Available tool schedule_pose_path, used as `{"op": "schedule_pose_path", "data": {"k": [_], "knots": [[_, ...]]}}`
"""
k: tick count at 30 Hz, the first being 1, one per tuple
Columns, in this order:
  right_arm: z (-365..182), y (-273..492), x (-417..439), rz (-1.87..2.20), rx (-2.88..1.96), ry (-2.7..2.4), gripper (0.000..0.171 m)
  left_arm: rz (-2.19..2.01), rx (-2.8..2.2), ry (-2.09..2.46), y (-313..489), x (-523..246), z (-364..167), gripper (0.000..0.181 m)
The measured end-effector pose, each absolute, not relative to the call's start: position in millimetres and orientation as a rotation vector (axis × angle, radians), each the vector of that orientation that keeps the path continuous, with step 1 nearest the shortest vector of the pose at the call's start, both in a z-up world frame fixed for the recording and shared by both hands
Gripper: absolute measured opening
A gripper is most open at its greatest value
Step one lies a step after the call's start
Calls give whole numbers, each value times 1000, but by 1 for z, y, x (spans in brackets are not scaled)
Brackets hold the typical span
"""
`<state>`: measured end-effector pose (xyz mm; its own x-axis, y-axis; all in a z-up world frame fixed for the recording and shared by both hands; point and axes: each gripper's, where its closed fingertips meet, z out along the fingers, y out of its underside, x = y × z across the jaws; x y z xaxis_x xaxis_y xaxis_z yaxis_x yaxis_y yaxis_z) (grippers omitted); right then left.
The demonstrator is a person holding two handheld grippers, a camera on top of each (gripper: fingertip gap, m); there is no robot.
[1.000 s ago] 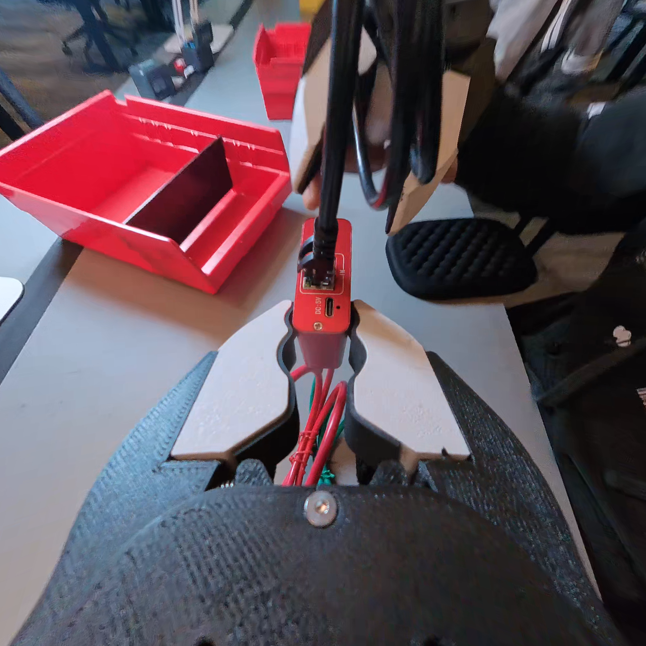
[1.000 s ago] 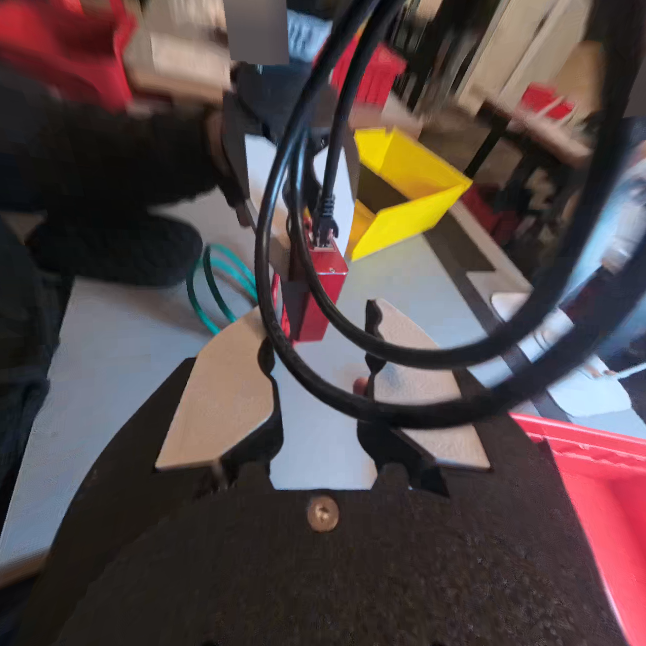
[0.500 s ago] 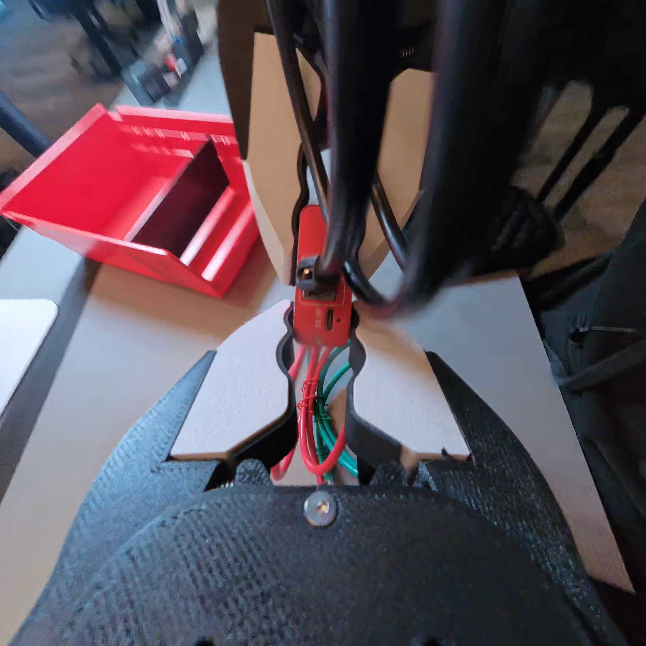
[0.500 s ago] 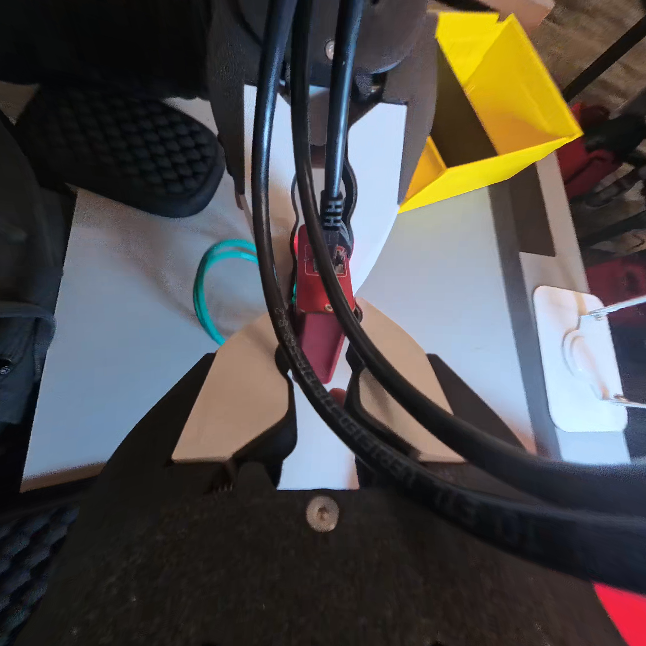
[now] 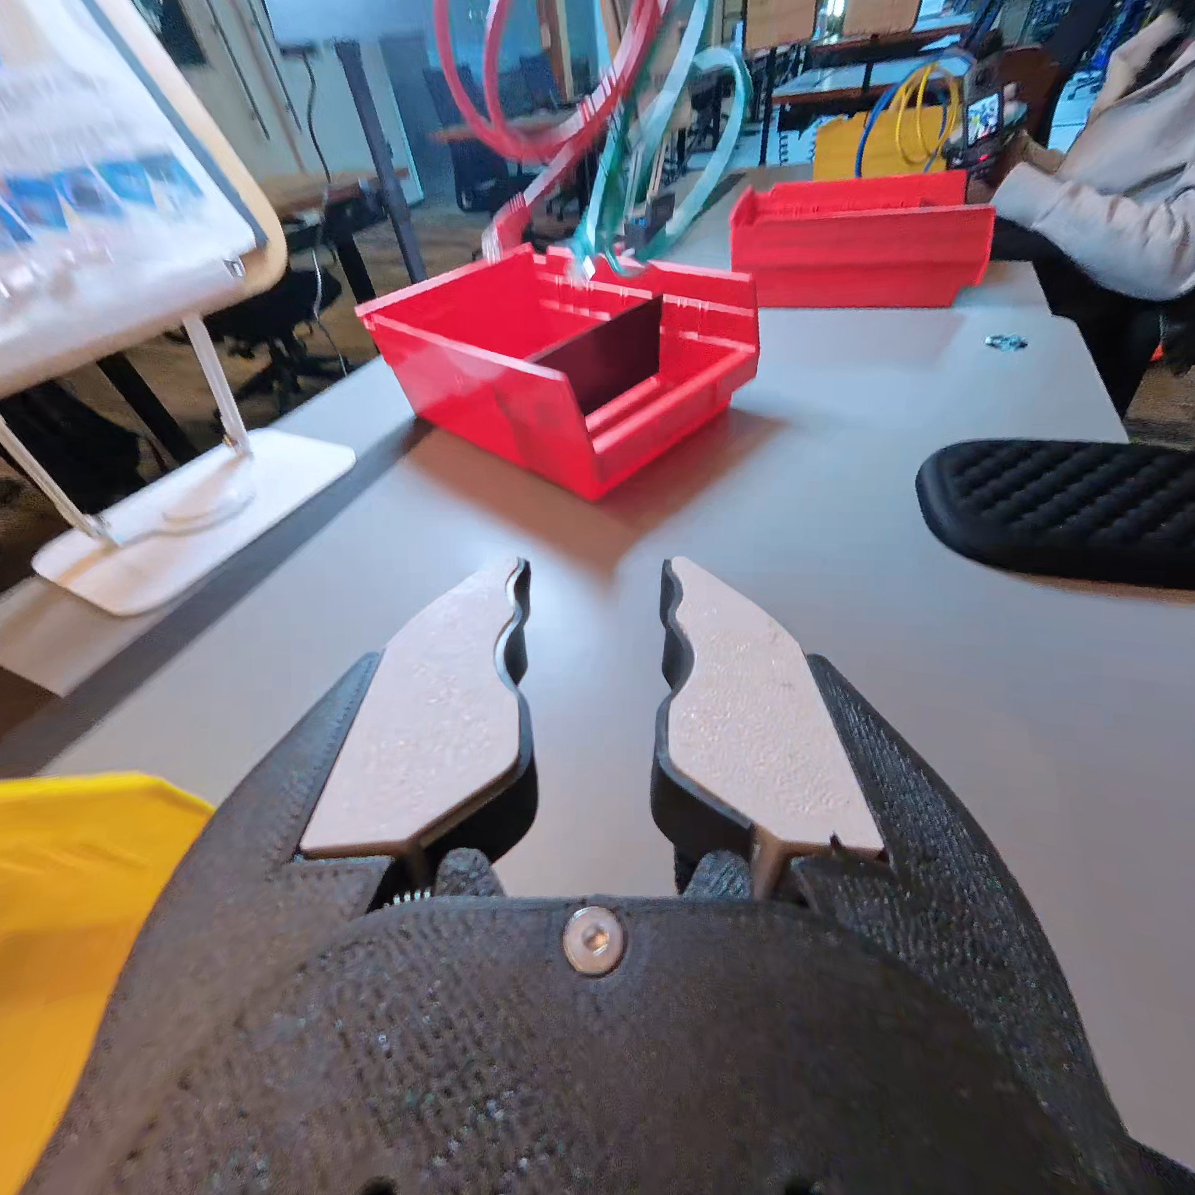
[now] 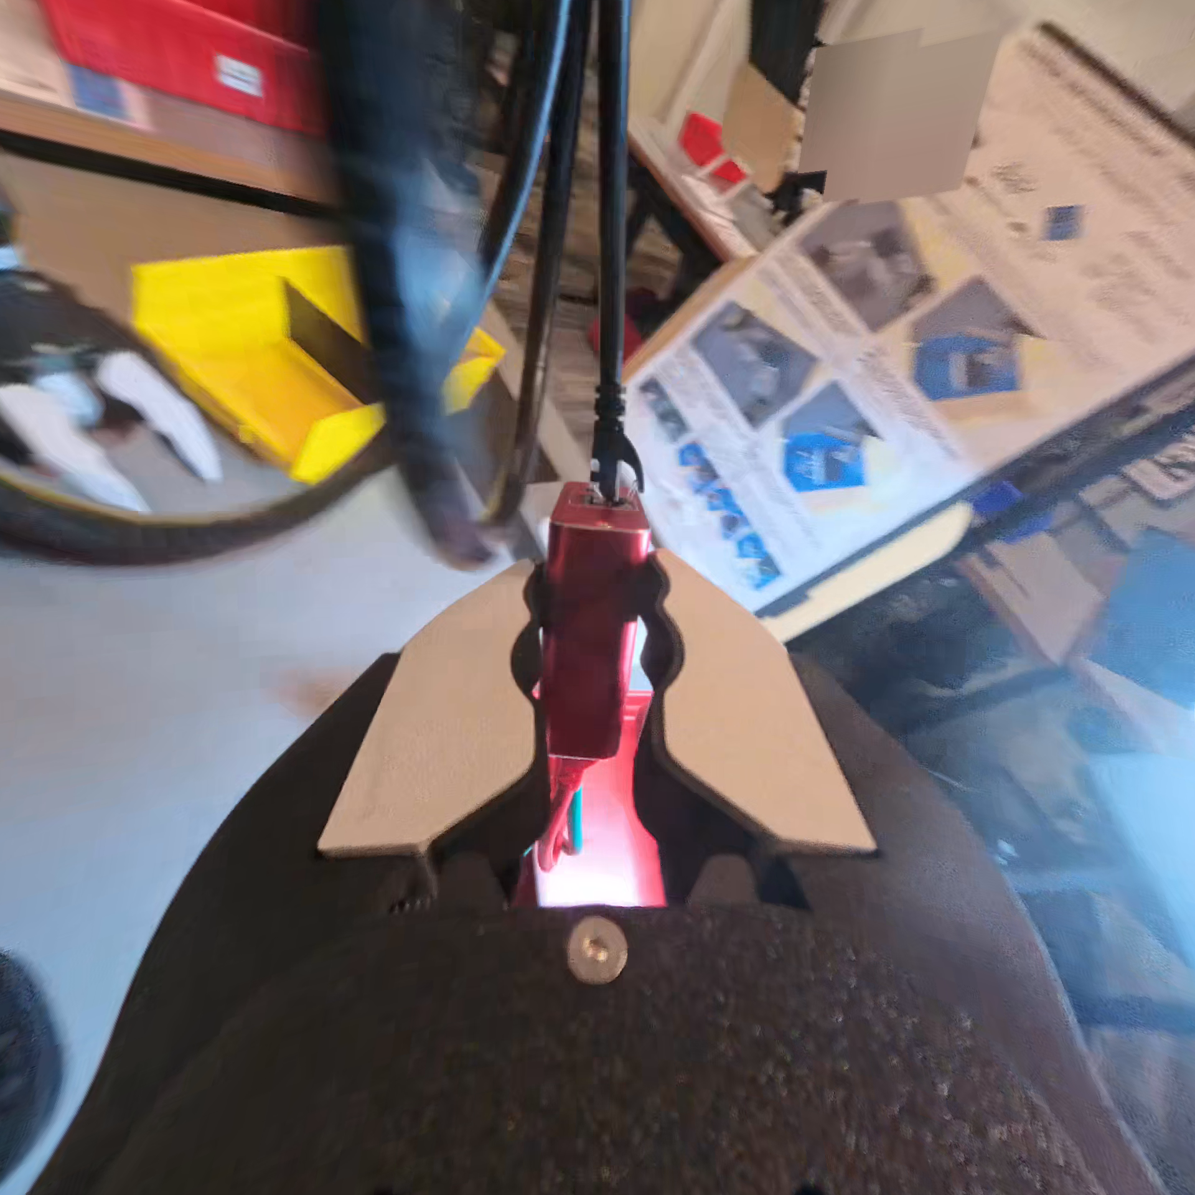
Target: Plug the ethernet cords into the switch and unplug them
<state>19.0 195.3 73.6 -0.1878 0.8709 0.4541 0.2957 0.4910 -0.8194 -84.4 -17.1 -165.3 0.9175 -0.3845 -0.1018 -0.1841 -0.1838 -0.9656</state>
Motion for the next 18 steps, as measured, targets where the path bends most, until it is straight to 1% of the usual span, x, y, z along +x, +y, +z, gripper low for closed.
{"op": "schedule_pose_path", "data": {"k": [4,8,10,11,14,15,18], "knots": [[66,256,3,657,-1030,-1653,27,-261,-1864,392,-25,-82,-206,36],[30,298,-19,717,-1077,-1581,27,-263,-1887,362,-26,-87,-221,36],[-8,319,-27,772,-1158,-1540,26,-286,-1877,339,-26,-89,-221,36],[-37,332,-29,764,-1236,-1545,26,-292,-1871,325,-26,-92,-220,36],[-141,370,-22,566,-1546,-1640,27,-330,-1867,284,-26,-97,-223,34],[-163,380,-19,511,-1605,-1632,27,-350,-1865,271,-25,-97,-224,34],[-171,389,-28,562,-1712,-1526,27,-385,-1872,253,-24,-98,-228,33]]}}
